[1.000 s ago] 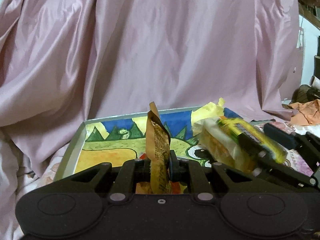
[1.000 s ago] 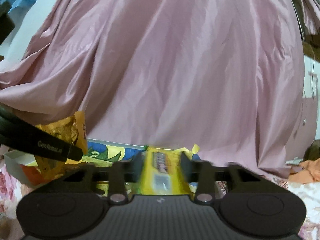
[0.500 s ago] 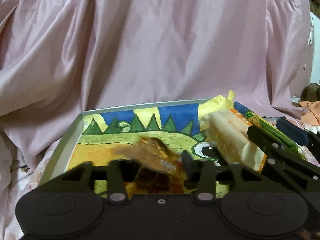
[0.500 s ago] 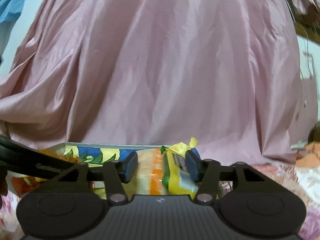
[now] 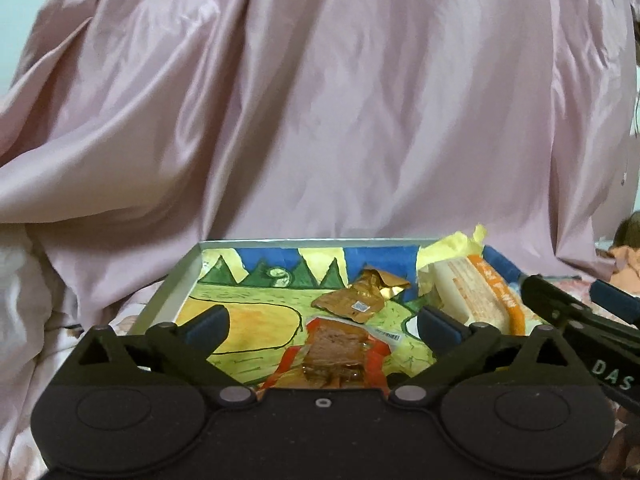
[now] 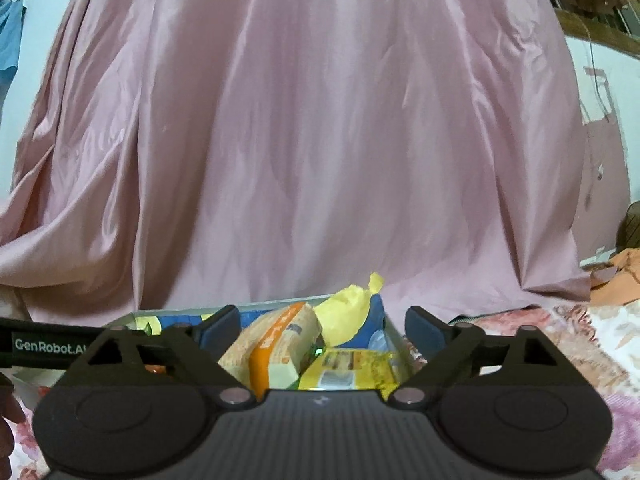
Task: Organize snacks
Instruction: 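Carry both candies over the grey tray and open both grippers to release them, then move both grippers back toward the blue bar on the bed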
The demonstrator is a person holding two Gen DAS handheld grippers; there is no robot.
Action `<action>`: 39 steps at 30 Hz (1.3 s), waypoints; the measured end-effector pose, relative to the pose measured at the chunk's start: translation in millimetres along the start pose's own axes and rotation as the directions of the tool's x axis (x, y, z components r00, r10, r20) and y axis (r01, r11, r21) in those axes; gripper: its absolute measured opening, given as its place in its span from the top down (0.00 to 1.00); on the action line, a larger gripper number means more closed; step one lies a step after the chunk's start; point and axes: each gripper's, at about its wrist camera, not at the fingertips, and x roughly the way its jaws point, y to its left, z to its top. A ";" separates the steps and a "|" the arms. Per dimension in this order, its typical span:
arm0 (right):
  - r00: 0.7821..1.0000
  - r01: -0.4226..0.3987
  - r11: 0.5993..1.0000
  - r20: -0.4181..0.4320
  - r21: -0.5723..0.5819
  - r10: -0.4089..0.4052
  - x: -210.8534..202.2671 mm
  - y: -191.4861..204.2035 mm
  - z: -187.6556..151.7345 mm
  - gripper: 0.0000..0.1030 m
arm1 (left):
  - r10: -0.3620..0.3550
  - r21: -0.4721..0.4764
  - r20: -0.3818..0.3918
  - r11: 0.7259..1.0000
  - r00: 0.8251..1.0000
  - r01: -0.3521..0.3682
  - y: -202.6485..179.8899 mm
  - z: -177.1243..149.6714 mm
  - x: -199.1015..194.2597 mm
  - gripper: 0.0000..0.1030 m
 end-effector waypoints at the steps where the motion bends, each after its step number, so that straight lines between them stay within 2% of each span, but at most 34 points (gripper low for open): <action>1: 1.000 0.001 1.000 0.008 -0.004 -0.001 -5.1 0.1 3.1 0.05 | 0.002 -0.008 0.006 1.000 1.000 -0.002 1.2 0.7 -4.1 0.01; 5: 0.999 0.015 1.000 0.033 -0.015 -0.014 -25.8 2.4 14.4 0.00 | 0.008 -0.042 0.038 0.999 0.999 -0.006 6.0 2.1 -25.3 0.01; 11: 0.999 0.023 0.999 0.040 -0.037 -0.021 -65.3 10.0 26.4 0.00 | 0.015 -0.079 0.078 0.997 0.997 -0.009 13.2 2.2 -63.3 0.01; 18: 0.999 0.031 0.995 0.014 -0.092 -0.030 -113.8 25.7 28.6 0.00 | -0.001 -0.078 0.112 0.997 0.994 0.009 18.4 -4.8 -117.9 0.01; 23: 0.999 0.032 0.984 -0.023 -0.177 -0.036 -149.8 35.4 22.9 0.00 | -0.024 -0.065 0.115 0.997 0.993 0.032 23.2 -16.8 -153.8 0.01; 27: 0.997 -0.016 0.970 -0.073 -0.241 -0.002 -175.9 37.7 25.7 0.00 | -0.047 -0.062 0.101 0.997 0.994 0.053 28.4 -32.6 -175.0 0.01; 35: 0.980 -0.112 0.886 -0.198 -0.449 0.023 -208.7 55.7 6.2 0.00 | -0.106 -0.023 0.014 0.994 0.994 0.107 31.2 -71.4 -193.8 0.01; 39: 0.949 -0.181 0.826 -0.316 -0.533 0.004 -216.4 65.5 -18.3 0.00 | -0.130 -0.008 -0.063 0.991 0.989 0.130 27.7 -94.7 -192.0 0.01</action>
